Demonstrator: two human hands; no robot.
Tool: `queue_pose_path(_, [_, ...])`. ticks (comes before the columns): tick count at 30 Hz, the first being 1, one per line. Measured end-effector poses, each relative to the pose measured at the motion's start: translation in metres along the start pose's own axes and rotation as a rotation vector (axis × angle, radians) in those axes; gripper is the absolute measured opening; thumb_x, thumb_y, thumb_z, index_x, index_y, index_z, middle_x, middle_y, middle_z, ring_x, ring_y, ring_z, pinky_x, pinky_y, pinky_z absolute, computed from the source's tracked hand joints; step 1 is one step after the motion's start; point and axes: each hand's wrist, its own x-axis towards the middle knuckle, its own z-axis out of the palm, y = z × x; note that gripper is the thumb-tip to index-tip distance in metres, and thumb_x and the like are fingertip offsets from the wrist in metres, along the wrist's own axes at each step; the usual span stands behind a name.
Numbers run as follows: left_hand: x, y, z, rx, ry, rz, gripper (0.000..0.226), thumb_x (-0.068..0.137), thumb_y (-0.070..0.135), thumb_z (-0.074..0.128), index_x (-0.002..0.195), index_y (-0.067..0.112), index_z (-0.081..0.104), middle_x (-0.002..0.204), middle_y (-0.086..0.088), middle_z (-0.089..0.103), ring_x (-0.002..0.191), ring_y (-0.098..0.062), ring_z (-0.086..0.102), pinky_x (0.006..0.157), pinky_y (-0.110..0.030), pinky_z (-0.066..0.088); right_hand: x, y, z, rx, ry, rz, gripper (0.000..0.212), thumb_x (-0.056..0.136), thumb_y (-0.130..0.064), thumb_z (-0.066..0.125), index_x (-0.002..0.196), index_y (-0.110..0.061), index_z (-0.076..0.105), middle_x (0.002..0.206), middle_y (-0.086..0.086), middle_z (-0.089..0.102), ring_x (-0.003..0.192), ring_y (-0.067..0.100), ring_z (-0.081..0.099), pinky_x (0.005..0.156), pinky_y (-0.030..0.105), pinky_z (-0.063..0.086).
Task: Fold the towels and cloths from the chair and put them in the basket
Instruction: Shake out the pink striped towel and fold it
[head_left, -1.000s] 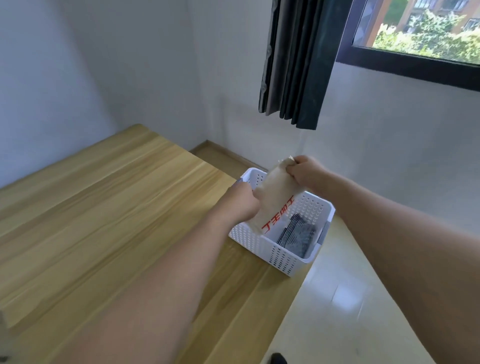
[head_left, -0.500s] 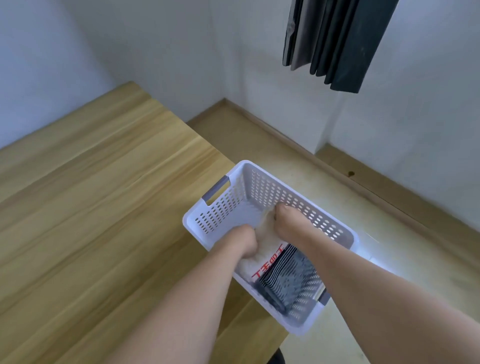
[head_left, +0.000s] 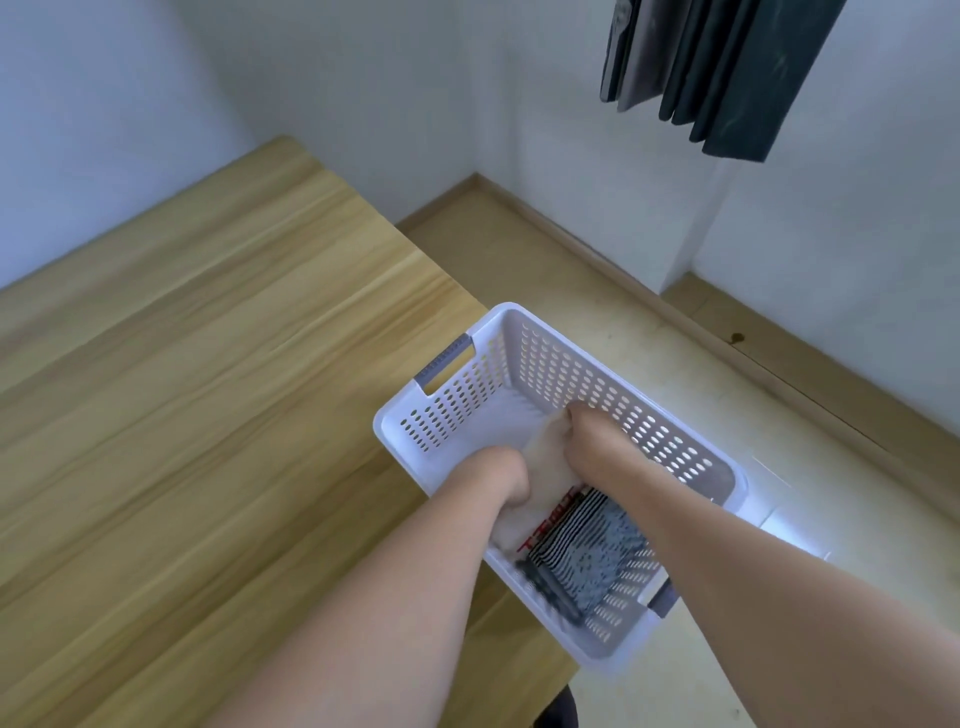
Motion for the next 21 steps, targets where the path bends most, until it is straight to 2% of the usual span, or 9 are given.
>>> queue_pose_path(3, [-0.039, -0.006, -0.013, -0.025, 0.166, 0.029, 0.022, 0.092, 0.009, 0.048, 0.111, 0.005, 0.059, 0.117, -0.014, 0.061, 0.105, -0.032, 0.06, 0.075, -0.035, 0.044, -0.034, -0.001, -0.021, 0.079, 0.055, -0.011, 0.038, 0.091, 0.0, 0.036, 0.128, -0.004, 0.044, 0.124, 0.017, 0.056, 0.112, 0.033, 0.055, 0.084, 0.035, 0.046])
queue_pose_path(4, [-0.055, -0.011, -0.016, -0.009, 0.259, 0.04, 0.021, 0.091, 0.007, 0.047, 0.11, 0.006, 0.057, 0.116, -0.014, 0.061, 0.105, -0.031, 0.059, 0.076, -0.035, 0.044, -0.047, -0.004, -0.029, 0.096, 0.059, -0.01, 0.042, 0.09, 0.001, 0.035, 0.131, -0.005, 0.042, 0.127, 0.017, 0.054, 0.114, 0.033, 0.052, 0.083, 0.035, 0.044])
queue_pose_path(6, [-0.085, -0.022, -0.014, 0.07, 0.487, 0.106, 0.032, 0.089, 0.006, 0.043, 0.119, 0.006, 0.051, 0.123, -0.014, 0.057, 0.114, -0.032, 0.053, 0.096, -0.038, 0.039, -0.075, -0.013, -0.042, 0.127, 0.085, -0.033, 0.044, 0.09, 0.0, 0.035, 0.133, -0.004, 0.04, 0.132, 0.016, 0.05, 0.118, 0.032, 0.048, 0.083, 0.034, 0.041])
queue_pose_path(8, [-0.11, -0.035, -0.003, 0.143, 0.691, 0.193, 0.038, 0.088, 0.006, 0.041, 0.126, 0.006, 0.046, 0.129, -0.013, 0.053, 0.123, -0.032, 0.045, 0.113, -0.04, 0.023, -0.106, -0.027, -0.05, 0.157, 0.121, -0.064, 0.042, 0.092, -0.003, 0.036, 0.134, -0.004, 0.04, 0.136, 0.015, 0.048, 0.122, 0.031, 0.045, 0.085, 0.033, 0.039])
queue_pose_path(11, [-0.136, -0.063, 0.011, 0.127, 0.876, 0.285, 0.035, 0.09, 0.008, 0.042, 0.125, 0.007, 0.048, 0.13, -0.01, 0.053, 0.126, -0.029, 0.043, 0.117, -0.038, 0.015, -0.148, -0.054, -0.052, 0.175, 0.172, -0.117, 0.04, 0.094, -0.006, 0.038, 0.133, -0.004, 0.041, 0.137, 0.014, 0.047, 0.122, 0.03, 0.046, 0.085, 0.032, 0.039])
queue_pose_path(13, [-0.154, -0.088, 0.013, 0.081, 0.947, 0.317, 0.035, 0.092, 0.009, 0.043, 0.127, 0.006, 0.049, 0.133, -0.011, 0.052, 0.129, -0.029, 0.041, 0.116, -0.037, 0.019, -0.172, -0.078, -0.05, 0.207, 0.199, -0.141, 0.042, 0.093, -0.005, 0.038, 0.135, -0.003, 0.04, 0.136, 0.015, 0.047, 0.118, 0.03, 0.049, 0.082, 0.033, 0.04])
queue_pose_path(15, [-0.177, -0.117, 0.012, 0.037, 0.982, 0.328, 0.038, 0.095, 0.01, 0.042, 0.132, 0.004, 0.046, 0.138, -0.013, 0.048, 0.132, -0.031, 0.039, 0.113, -0.036, 0.023, -0.195, -0.104, -0.042, 0.225, 0.234, -0.156, 0.048, 0.092, -0.006, 0.038, 0.139, -0.006, 0.036, 0.138, 0.013, 0.047, 0.117, 0.03, 0.05, 0.088, 0.037, 0.042])
queue_pose_path(18, [-0.205, -0.169, 0.018, 0.03, 1.021, 0.345, 0.039, 0.1, 0.015, 0.036, 0.136, 0.004, 0.042, 0.144, -0.013, 0.043, 0.135, -0.029, 0.035, 0.112, -0.034, 0.022, -0.232, -0.145, -0.023, 0.221, 0.266, -0.177, 0.049, 0.094, -0.01, 0.038, 0.143, -0.013, 0.033, 0.145, 0.008, 0.043, 0.128, 0.028, 0.044, 0.099, 0.039, 0.038])
queue_pose_path(21, [-0.23, -0.224, 0.026, 0.059, 0.998, 0.357, 0.039, 0.1, 0.018, 0.035, 0.138, 0.006, 0.039, 0.146, -0.011, 0.04, 0.135, -0.027, 0.034, 0.112, -0.033, 0.022, -0.267, -0.186, -0.002, 0.206, 0.304, -0.181, 0.051, 0.097, -0.014, 0.04, 0.147, -0.013, 0.029, 0.151, 0.005, 0.035, 0.138, 0.023, 0.033, 0.105, 0.032, 0.031])
